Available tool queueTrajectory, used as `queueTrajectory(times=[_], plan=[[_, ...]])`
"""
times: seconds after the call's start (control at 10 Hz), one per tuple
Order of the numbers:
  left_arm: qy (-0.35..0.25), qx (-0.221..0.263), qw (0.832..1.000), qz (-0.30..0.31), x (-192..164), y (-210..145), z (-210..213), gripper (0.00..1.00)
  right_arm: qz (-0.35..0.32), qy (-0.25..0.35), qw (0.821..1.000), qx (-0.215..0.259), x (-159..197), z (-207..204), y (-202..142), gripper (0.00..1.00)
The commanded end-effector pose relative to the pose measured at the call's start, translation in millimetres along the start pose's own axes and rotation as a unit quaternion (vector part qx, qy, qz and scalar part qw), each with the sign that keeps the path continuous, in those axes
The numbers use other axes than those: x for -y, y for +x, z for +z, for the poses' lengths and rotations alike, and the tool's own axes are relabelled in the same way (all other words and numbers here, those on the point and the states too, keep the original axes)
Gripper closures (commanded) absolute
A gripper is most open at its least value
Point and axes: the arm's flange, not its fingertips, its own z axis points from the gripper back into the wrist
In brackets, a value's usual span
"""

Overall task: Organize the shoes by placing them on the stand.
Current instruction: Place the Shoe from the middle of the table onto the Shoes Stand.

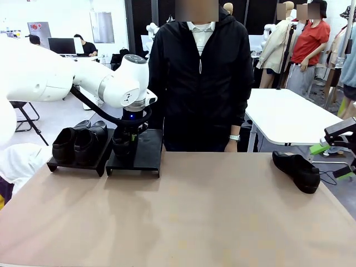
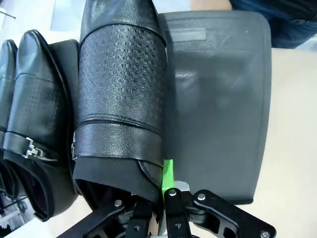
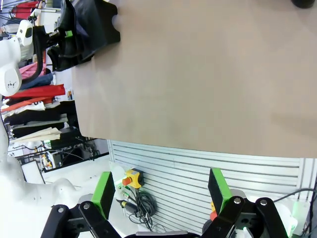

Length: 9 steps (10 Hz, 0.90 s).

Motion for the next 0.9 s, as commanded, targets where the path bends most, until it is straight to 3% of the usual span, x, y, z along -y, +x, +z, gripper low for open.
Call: queueTrajectory(times=[0.0, 0.1, 0.3, 0.5, 0.7, 0.8], plan=[[0.003, 0.021, 1.000, 0.004, -8, -7, 5, 0.40, 0.003, 0.007, 1.000, -0.001, -1, 2, 1, 0.00], [0.005, 0.020, 1.000, 0.004, -8, -7, 4, 0.00, 0.003, 0.007, 1.000, -0.001, -1, 2, 1, 0.00], [0.010, 0.027, 1.000, 0.008, -11, -11, 9, 0.00, 0.003, 0.007, 1.000, -0.001, -1, 2, 1, 0.00], [0.016, 0.002, 1.000, -0.007, -19, -28, 29, 0.00, 0.003, 0.007, 1.000, -0.001, -1, 2, 1, 0.00], [-0.011, -0.059, 0.997, -0.053, -38, -78, 73, 0.00, 0.003, 0.007, 1.000, -0.001, -1, 2, 1, 0.00], [0.003, -0.091, 0.996, -0.020, -51, -111, 92, 0.00, 0.003, 0.007, 1.000, -0.001, -1, 2, 1, 0.00]])
